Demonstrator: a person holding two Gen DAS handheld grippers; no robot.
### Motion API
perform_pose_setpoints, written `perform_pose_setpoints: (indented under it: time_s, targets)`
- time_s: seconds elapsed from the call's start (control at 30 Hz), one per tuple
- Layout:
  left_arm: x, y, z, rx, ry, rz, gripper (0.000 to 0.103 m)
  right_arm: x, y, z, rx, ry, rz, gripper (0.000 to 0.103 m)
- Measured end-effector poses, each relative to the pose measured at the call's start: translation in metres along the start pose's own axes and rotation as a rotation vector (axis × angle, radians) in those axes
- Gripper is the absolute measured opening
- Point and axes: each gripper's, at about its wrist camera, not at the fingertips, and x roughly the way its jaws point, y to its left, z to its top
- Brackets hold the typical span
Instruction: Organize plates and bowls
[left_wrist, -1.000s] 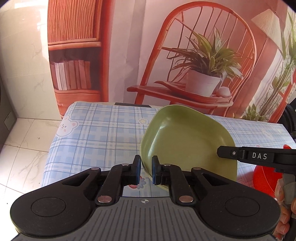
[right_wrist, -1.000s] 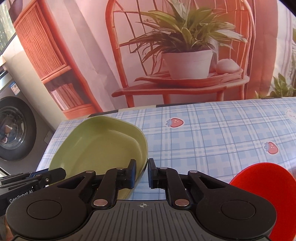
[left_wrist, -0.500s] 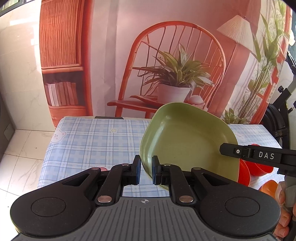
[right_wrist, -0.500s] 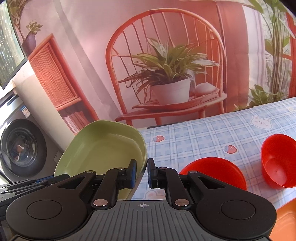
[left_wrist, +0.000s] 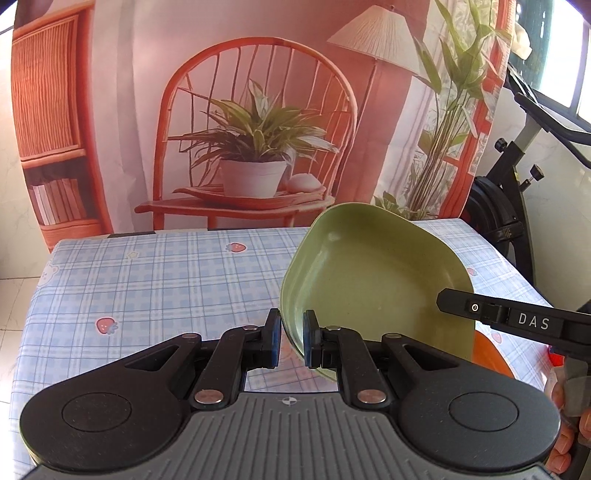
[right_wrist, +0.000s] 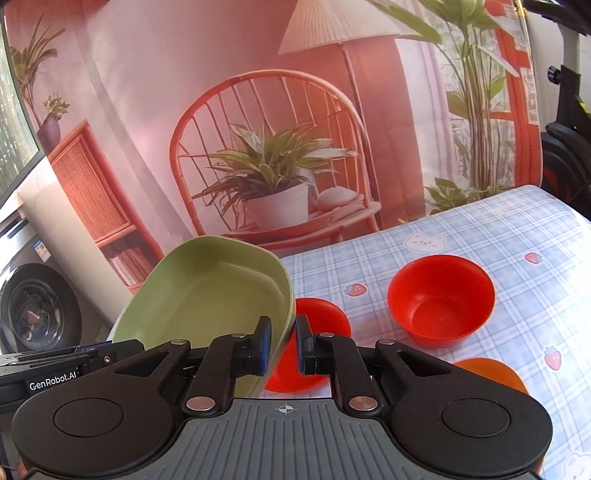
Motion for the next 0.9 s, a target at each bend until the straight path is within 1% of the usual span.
perform_pose_setpoints:
  time_s: [0.17, 0.4, 0.57, 0.9]
  targets:
    - [0.005, -0.031, -0.010, 0.026, 0.017, -0.036, 0.013, -0.025, -0.039, -0.013, 0.048, -0.007, -0.013, 0.013]
    - [0.012, -0.071, -0.023, 0.058, 0.035, -0.069, 0.013, -0.050, -0.079, -0.025, 0.072, -0.016, -0.040, 0.013]
    - [0.020, -0.092, -0.029, 0.064, 0.050, -0.083, 0.013, -0.063, -0.097, -0.033, 0.040, -0.035, -0.062, 0.013]
    - [0.033, -0.121, -0.037, 0.088, 0.096, -0.121, 0.013, -0.082, -0.135, -0.041, 0.092, -0.040, -0.065, 0.013]
